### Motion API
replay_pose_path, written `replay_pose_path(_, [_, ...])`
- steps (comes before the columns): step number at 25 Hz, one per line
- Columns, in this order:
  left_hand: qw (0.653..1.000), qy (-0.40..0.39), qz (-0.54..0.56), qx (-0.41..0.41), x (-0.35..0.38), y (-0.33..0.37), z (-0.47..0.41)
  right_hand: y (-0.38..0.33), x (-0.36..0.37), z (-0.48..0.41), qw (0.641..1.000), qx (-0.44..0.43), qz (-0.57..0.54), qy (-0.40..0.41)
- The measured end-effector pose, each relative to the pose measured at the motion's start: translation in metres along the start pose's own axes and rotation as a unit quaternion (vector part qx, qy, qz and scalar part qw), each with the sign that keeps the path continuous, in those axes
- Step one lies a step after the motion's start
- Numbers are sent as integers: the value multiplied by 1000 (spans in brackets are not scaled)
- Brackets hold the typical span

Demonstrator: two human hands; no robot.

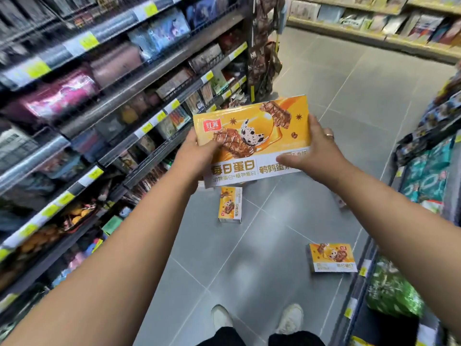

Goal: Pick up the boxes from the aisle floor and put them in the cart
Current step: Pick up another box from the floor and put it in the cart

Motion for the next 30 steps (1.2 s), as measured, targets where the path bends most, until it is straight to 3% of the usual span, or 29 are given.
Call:
replay_pose_path(7, [997,75,-25,24,-86,8,51,-82,28,15,997,-70,-24,-25])
replay_pose_path(14, [969,234,51,-51,-159,-41,122,-147,96,18,968,-179,-18,-176])
replay_pose_path(22, [899,401,147,-99,-246,-125,242,-244,214,95,898,-311,-10,-310])
replay_pose_path(30, [791,548,228,-148,-345,-220,412,-349,344,265,794,-411,-15,-448])
Point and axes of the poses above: each hand's wrist, its own z-axis away from the middle knuckle, its own x-axis out of the palm, y = z × x, the point moved 1 cm from there along -z, towards the middle knuckle, and after that the axes turned 5 degrees about -x, right-handed, at the moved point
